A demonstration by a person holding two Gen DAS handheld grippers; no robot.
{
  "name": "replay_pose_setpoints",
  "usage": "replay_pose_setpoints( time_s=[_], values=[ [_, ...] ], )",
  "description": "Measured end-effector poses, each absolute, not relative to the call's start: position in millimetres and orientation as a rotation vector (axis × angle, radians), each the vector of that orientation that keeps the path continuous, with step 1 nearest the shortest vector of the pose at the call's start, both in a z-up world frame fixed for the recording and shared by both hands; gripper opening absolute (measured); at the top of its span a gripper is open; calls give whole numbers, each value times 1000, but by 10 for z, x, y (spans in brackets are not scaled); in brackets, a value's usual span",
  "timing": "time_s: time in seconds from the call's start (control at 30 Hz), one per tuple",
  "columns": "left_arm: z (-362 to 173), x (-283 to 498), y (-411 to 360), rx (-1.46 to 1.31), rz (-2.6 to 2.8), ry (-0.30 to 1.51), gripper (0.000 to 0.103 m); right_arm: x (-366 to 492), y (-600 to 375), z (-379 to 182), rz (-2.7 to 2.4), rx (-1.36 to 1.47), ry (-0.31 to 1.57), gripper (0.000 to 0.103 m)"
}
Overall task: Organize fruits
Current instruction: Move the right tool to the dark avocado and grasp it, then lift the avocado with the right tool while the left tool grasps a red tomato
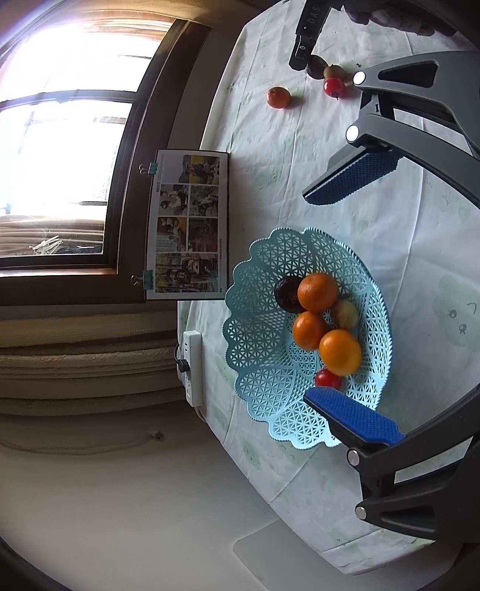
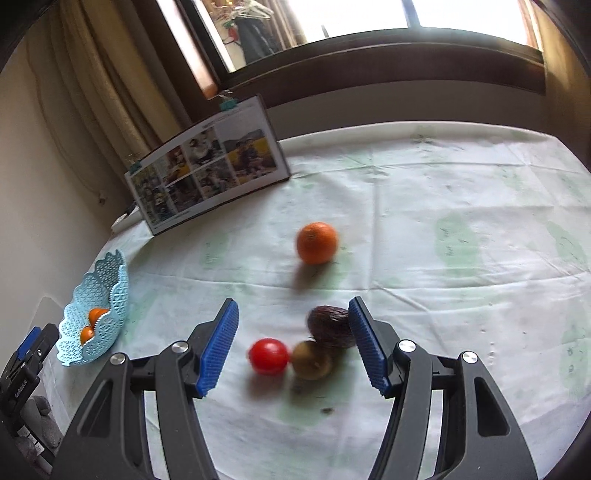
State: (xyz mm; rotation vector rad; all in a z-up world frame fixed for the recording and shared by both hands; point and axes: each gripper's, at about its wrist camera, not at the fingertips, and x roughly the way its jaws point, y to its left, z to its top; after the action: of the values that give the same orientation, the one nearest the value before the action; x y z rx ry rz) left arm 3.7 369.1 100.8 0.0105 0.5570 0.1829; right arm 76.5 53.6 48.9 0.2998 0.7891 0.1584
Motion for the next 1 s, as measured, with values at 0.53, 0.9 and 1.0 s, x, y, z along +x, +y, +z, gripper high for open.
replay_pose_setpoints(
  time_s=[0.53,0.9,1.0],
  values=[
    [953,66,3354,55,121,571,100,832,261,269,102,317,854,62],
    [881,80,3192,75,94,593,100,598,289,139,185,321,894,45],
    [863,74,3135,83,85,597,100,584,297,143,205,321,896,40]
  ],
)
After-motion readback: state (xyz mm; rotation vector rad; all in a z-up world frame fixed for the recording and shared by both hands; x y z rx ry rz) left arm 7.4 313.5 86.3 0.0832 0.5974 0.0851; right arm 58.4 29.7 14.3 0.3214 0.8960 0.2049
